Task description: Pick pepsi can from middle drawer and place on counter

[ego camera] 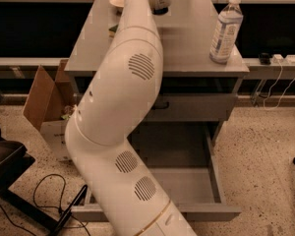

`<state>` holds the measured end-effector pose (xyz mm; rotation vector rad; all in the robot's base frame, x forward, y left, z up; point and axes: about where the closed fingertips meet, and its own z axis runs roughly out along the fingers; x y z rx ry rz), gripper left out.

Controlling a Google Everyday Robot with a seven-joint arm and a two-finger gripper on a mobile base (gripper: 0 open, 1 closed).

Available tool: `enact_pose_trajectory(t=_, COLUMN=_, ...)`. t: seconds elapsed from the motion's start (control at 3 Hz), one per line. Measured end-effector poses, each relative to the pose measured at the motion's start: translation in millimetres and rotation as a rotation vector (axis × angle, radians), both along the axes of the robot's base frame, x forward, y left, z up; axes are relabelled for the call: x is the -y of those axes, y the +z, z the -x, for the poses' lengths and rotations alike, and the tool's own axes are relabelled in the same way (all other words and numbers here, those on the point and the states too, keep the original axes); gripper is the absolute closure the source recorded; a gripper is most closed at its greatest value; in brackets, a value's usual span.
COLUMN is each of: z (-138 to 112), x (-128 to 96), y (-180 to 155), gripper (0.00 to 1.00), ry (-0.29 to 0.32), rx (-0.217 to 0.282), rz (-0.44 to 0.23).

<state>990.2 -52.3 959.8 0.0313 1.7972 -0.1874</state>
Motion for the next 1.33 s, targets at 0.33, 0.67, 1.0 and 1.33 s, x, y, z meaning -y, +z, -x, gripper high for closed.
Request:
enact_pose_trajectory(t=0.33, z=0.4, x=35.0, y=-26.6, gripper=1.00, ry=-0.088, rx=-0.032, rz=-0.125)
enact_pose_trajectory(t=0.67, z=-2.4, x=57.6, y=-57.1, gripper=1.00, ry=-0.158, rx=-0.036, rz=-0.265)
enact_pose_trajectory(t=1.0, z=-7.2, x=59.3, y=-73.3, gripper=1.00, ry=-0.172, rx=-0.031, rz=-0.313)
enact_pose_trajectory(t=1.33, z=-7.2, x=59.3, y=-70.3, gripper=0.81, ry=-0.172, rx=-0.031, rz=-0.313)
